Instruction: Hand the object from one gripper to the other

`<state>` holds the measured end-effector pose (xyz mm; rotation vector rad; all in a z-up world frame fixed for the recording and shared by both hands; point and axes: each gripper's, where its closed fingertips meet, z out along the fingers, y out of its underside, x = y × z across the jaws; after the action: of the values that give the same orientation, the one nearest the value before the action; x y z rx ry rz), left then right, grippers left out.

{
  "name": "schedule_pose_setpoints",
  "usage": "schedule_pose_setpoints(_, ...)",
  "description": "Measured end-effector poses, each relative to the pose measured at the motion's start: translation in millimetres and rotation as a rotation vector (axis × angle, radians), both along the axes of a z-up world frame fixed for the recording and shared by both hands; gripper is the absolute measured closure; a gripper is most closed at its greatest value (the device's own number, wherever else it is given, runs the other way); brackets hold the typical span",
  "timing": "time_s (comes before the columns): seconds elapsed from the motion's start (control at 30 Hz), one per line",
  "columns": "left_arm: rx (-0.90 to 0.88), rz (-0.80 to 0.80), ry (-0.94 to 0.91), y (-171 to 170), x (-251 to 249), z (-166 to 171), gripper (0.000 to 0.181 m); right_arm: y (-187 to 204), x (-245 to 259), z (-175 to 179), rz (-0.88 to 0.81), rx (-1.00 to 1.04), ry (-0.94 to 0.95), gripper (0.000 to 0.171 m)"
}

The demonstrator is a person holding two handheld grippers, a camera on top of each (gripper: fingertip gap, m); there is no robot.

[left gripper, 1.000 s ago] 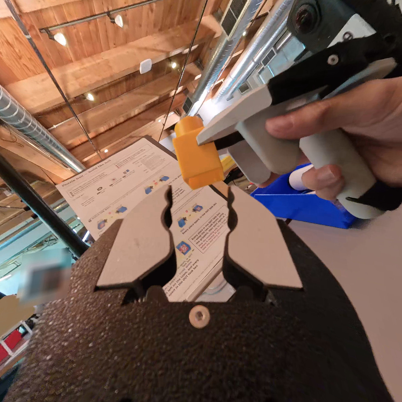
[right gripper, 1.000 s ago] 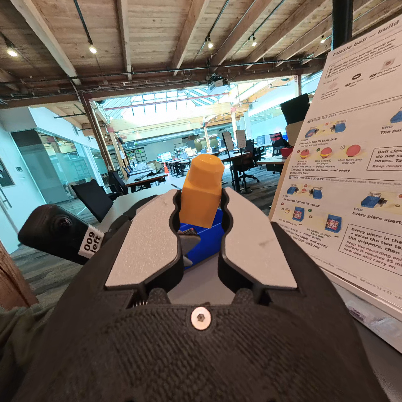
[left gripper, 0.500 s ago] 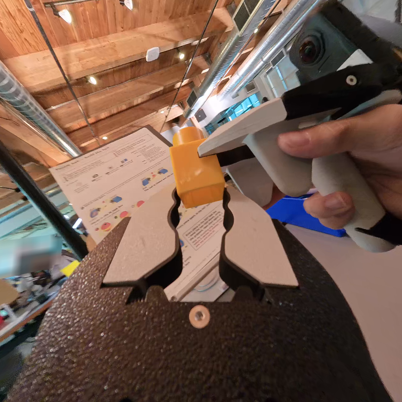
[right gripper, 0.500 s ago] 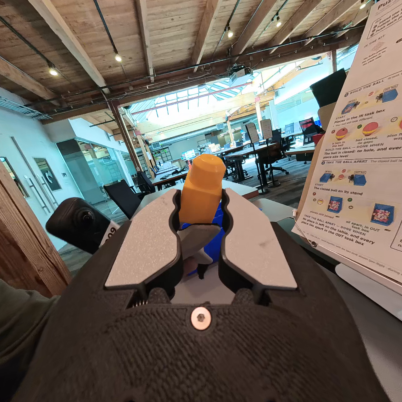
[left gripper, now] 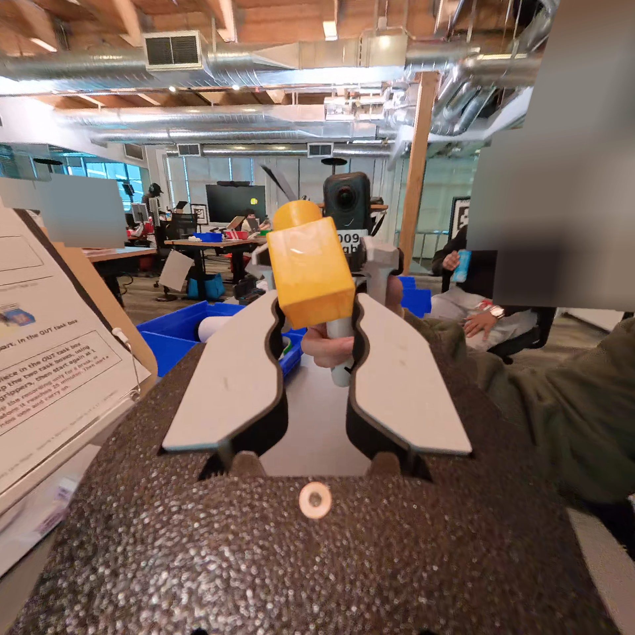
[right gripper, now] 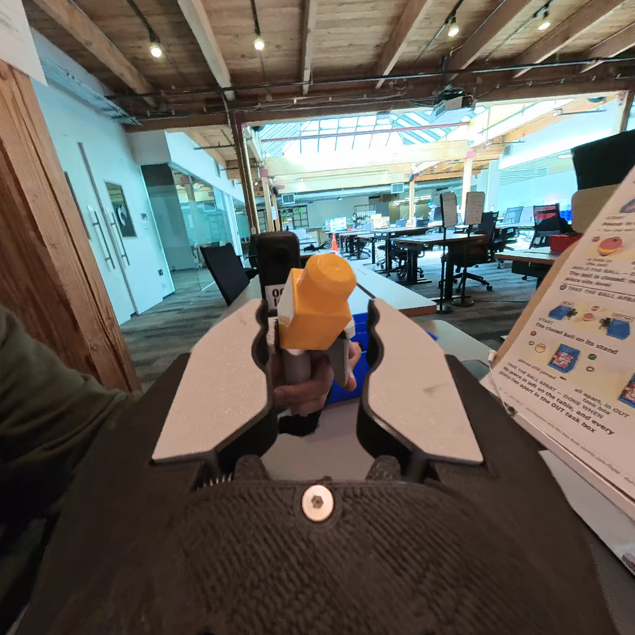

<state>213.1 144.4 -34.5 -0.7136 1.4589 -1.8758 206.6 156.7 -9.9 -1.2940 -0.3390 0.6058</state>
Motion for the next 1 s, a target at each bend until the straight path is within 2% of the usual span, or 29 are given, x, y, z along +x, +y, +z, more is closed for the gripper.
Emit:
schedule_pose_setpoints(0.07,0.032,0.001,0.012,-4,1,-4,0.144,1,-4,0,-0.013,0.034,-0.042,0.135)
schedule_pose_setpoints(0.17,0.034,0.071,0.008,1,8,-4,0.141,5,2,-1,-0.051,-0.003,-0.065,0.135)
schedule_pose_setpoints(0.23,0.074,0.253,-0.048,15,16,0,0.135,7,17,1,-0.149,-0.017,-0.043,0.136)
schedule_pose_setpoints(0.37,0.410,0.581,-0.192,23,22,4,0.124,9,40,1,-0.270,-0.089,0.035,0.136)
schedule_pose_setpoints(0.47,0.652,0.718,-0.283,13,29,0,0.123,8,36,1,-0.224,-0.119,0.103,0.136)
schedule_pose_setpoints(0.53,0.749,0.839,-0.331,13,32,3,0.122,9,30,-1,-0.177,-0.138,0.123,0.136)
schedule_pose_setpoints(0.6,0.796,0.982,-0.346,26,30,7,0.142,11,28,-4,-0.171,-0.154,0.126,0.136)
schedule_pose_setpoints(0.7,0.801,0.985,-0.358,28,28,7,0.143,12,26,-4,-0.162,-0.161,0.123,0.136)
schedule_pose_setpoints(0.8,0.711,0.908,-0.305,27,29,5,0.146,12,27,-6,-0.151,-0.161,0.138,0.136)
schedule_pose_setpoints(0.83,0.667,0.871,-0.288,26,29,5,0.146,10,27,-5,-0.133,-0.152,0.155,0.137)
schedule_pose_setpoints(0.93,0.471,0.714,-0.227,22,25,8,0.146,1,31,4,-0.107,-0.085,0.174,0.122)
schedule_pose_setpoints(1.0,0.324,0.548,-0.168,16,21,9,0.146,-7,37,9,-0.117,-0.031,0.150,0.114)
